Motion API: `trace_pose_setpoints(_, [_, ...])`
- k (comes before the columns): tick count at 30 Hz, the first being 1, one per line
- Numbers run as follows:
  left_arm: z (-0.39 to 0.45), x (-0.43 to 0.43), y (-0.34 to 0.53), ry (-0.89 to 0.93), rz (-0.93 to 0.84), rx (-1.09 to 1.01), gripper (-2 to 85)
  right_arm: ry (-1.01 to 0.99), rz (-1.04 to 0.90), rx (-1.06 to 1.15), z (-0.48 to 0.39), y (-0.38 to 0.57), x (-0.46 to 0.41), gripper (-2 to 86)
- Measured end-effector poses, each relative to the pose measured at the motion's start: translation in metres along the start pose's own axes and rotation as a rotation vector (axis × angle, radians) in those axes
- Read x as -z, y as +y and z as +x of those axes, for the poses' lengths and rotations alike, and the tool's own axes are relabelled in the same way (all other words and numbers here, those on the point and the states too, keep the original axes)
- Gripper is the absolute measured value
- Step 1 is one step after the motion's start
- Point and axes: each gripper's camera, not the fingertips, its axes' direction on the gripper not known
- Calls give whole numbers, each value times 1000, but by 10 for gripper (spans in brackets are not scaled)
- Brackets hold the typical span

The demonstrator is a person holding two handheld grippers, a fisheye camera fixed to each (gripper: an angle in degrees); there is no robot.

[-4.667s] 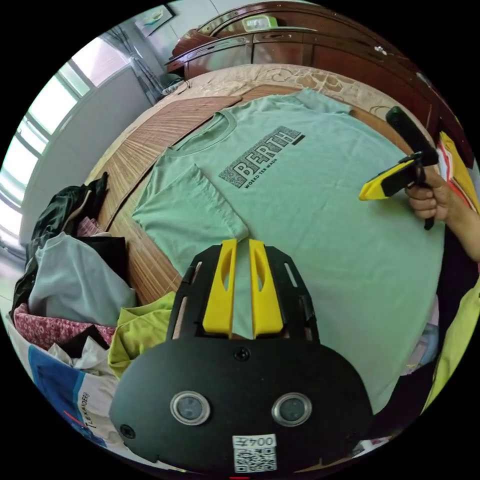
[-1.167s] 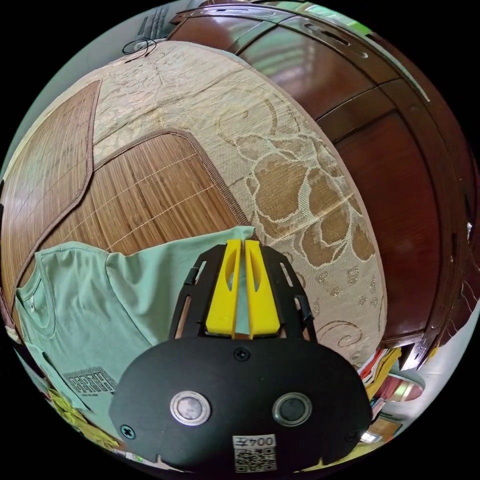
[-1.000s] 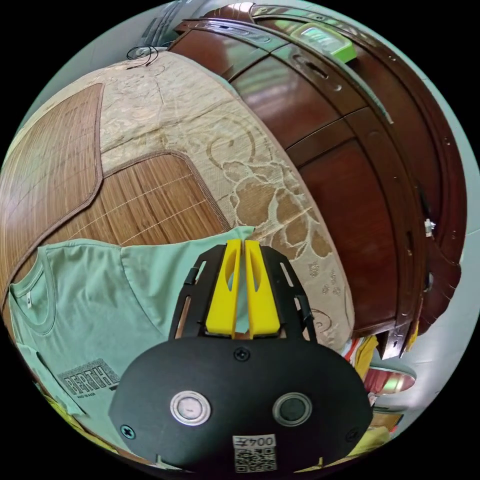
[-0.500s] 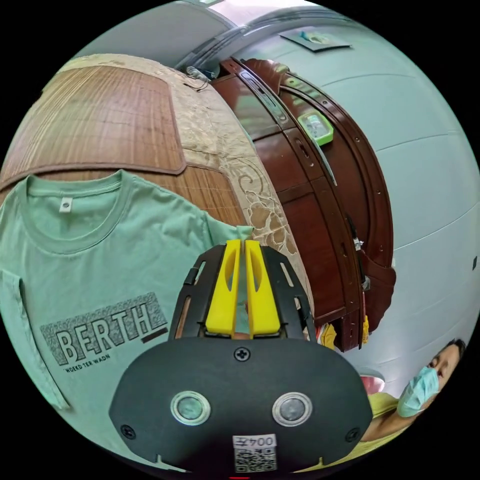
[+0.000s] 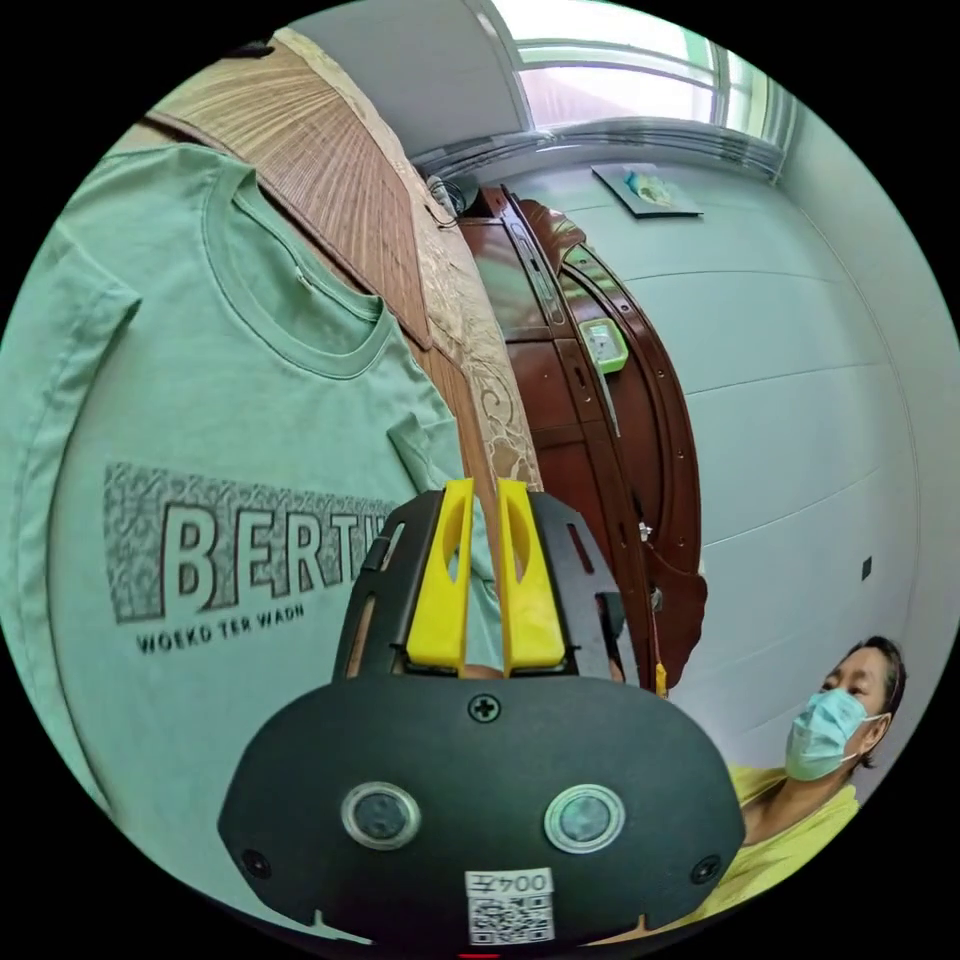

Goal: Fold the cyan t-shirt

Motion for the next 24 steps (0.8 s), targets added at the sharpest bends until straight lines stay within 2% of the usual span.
trace_pose_setpoints(3, [74,36,58,-272,-71,-102,13,31,3,27,5,-5,-3,12])
trace_pose_setpoints(5, [129,65,118,-559,-151,-192,8,69,14,51,5,-7,-5,29])
trace_pose_setpoints(8, [172,99,190,-822,-160,-309,5,161,-24,110,-2,-9,-19,62])
trace_pose_setpoints(12, [169,113,229,-926,-185,-287,3,260,-49,229,-20,1,-28,60])
trace_pose_setpoints(17, [188,118,230,-838,-156,-289,3,298,18,260,-18,1,10,16])
trace_pose_setpoints(20, [209,115,226,-835,-154,-292,2,369,86,199,6,-41,39,25])
trace_pose_setpoints(24, [236,108,220,-850,-161,-313,2,391,2,72,67,-148,53,59])
